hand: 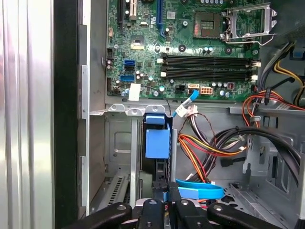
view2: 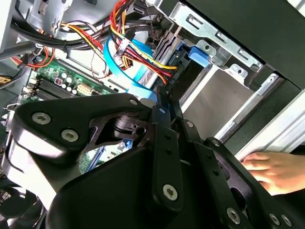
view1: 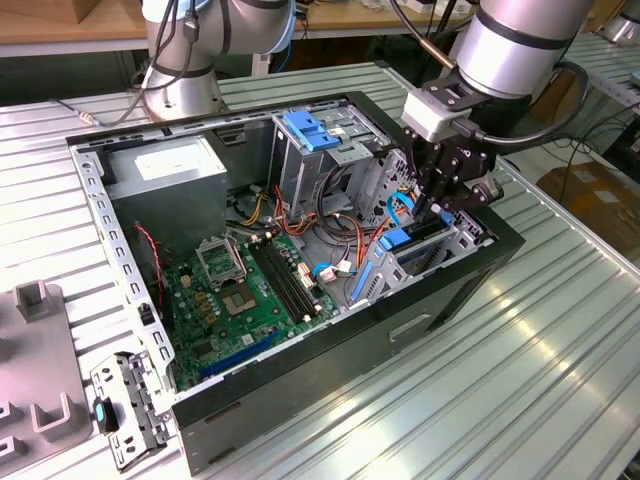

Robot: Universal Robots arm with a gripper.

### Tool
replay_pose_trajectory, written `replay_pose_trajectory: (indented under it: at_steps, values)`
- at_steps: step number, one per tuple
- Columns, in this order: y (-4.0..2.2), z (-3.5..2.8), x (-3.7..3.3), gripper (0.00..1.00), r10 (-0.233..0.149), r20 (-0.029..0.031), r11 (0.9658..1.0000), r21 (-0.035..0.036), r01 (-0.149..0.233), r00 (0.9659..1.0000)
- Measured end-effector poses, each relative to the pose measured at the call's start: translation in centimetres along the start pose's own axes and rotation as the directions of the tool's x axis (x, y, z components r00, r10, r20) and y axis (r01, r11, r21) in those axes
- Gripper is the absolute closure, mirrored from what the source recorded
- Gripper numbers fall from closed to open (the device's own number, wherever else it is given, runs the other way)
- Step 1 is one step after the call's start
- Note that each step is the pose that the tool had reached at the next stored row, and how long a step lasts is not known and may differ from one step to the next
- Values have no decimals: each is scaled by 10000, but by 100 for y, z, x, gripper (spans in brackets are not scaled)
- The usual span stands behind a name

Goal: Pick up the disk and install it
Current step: 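Insert the second disk wire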

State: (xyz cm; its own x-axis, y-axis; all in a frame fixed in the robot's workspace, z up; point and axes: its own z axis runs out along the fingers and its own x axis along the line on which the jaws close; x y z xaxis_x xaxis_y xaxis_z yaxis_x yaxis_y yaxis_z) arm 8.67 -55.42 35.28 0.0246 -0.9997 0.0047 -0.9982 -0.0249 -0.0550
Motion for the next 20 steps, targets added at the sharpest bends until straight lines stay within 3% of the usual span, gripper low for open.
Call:
replay_pose_trajectory:
  at_steps: [2, 4, 6, 13, 15, 17, 20]
  values:
    - [0, 5, 19, 84, 4, 49, 10000, 2, -4, 10000]
    - [1, 10, 38, 84, 36, 228, 10000, 6, -36, 9997]
    - [1, 11, 48, 84, 54, 321, 10000, 9, -54, 9995]
    - [9, 22, 75, 84, 72, 430, 10000, 58, -75, 9991]
    - [31, 22, 77, 84, 65, 440, 9997, 236, -76, 9990]
    - [40, 24, 78, 84, 59, 438, 9994, 330, -74, 9990]
    - [46, 48, 78, 84, 58, 440, 9994, 344, -73, 9990]
